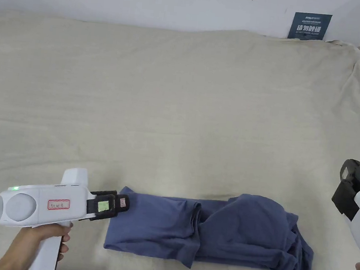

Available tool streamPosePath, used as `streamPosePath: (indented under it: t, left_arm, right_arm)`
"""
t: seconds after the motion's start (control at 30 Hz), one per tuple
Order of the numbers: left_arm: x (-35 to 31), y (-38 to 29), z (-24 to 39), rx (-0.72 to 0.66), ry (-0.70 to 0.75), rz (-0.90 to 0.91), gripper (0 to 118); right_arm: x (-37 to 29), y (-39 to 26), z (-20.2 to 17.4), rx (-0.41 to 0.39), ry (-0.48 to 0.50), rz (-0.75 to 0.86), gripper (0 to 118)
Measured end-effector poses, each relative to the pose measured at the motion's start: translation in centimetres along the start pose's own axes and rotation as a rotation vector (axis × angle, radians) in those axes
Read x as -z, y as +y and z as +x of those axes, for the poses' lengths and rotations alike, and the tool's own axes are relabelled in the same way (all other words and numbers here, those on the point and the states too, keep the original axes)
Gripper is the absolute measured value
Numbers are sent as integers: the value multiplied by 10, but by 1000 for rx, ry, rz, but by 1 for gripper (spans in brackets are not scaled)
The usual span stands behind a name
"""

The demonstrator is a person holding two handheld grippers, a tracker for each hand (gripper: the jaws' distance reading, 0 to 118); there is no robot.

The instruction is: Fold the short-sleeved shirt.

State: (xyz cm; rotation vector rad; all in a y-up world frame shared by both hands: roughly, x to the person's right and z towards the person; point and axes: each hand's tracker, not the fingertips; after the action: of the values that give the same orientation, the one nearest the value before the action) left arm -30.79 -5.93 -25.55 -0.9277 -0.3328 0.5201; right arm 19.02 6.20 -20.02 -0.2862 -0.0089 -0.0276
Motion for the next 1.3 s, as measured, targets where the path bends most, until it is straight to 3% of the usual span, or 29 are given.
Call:
streamPosePath:
  t: [0.07,0.1,0.3,0.47,0.53,0.57,0.77,0.8,0.87,0.9,1.3]
  left_arm:
    - [2,-3,-14,-40,9,-32,84]
    - [4,-5,-21,-48,8,-36,92]
    - [29,-12,-62,-114,-36,-63,93]
    - [41,-11,-67,-71,-105,-51,91]
    - [47,-6,-68,-87,-123,-77,83]
    - [50,-5,-66,-72,-135,-82,74]
    - [75,-2,-47,26,-135,-159,54]
    - [75,-1,-47,18,-130,-155,47]
    - [75,1,-49,7,-95,-161,22]
    - [74,0,-50,5,-93,-162,18]
    - [25,10,-25,27,-5,-121,5]
  right_arm:
    - [2,-1,-4,-9,4,-7,0]
    - [3,-1,-5,-12,8,-11,0]
    - [9,-4,-13,-24,14,-32,0]
    - [10,-5,-16,-36,11,-43,0]
    - [11,-5,-16,-37,6,-46,0]
    - [12,-5,-16,-37,3,-47,0]
    - [13,-4,-17,-38,-1,-51,0]
    - [13,-4,-17,-38,-2,-51,0]
    - [12,-4,-15,-33,-4,-48,0]
    - [13,-4,-15,-32,-5,-48,0]
    - [11,0,-12,-16,4,-35,0]
